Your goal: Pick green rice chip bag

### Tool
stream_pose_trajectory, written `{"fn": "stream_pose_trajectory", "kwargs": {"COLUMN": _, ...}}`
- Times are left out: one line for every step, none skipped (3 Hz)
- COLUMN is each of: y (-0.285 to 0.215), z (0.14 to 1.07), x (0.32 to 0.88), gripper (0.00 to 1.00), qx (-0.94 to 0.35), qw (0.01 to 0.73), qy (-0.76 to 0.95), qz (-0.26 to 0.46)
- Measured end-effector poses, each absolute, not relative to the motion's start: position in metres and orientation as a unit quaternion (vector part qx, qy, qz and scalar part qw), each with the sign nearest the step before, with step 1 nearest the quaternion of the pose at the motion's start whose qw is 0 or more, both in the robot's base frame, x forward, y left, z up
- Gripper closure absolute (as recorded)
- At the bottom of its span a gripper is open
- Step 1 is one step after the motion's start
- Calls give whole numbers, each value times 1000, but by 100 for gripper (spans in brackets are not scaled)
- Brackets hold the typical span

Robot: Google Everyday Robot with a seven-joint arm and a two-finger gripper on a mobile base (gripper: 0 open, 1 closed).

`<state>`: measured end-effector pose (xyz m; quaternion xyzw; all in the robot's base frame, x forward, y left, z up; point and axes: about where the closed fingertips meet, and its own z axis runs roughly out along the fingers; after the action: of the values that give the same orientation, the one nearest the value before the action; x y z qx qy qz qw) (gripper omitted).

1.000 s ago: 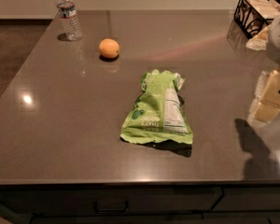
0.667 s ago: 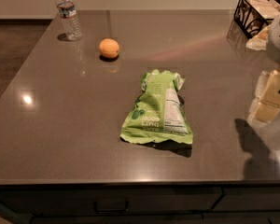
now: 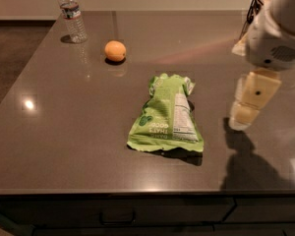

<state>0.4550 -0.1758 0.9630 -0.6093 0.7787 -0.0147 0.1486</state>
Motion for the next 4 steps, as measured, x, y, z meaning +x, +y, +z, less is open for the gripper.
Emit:
{"fn": "stream_pose_trajectory", "kwargs": {"y": -151, "z": 949, "x": 477, "gripper": 0, "qx": -572, "qw": 146, "qy": 807, "qz": -16}}
{"fn": "stream_pose_trajectory", "kwargs": {"y": -131, "z": 934, "x": 499, "gripper": 0, "qx": -488, "qw": 155, "qy": 859, "qz": -1}}
{"fn": "stream_pose_trajectory", "kwargs": {"y": -118, "z": 925, "x": 507, "gripper": 0, "qx": -426, "qw": 156, "qy": 891, "qz": 14}}
{"fn": "stream_pose_trajectory", "kwargs": {"y": -109, "z": 918, "x": 512, "gripper": 0, "qx": -384, "qw": 154, "qy": 910, "qz": 25}}
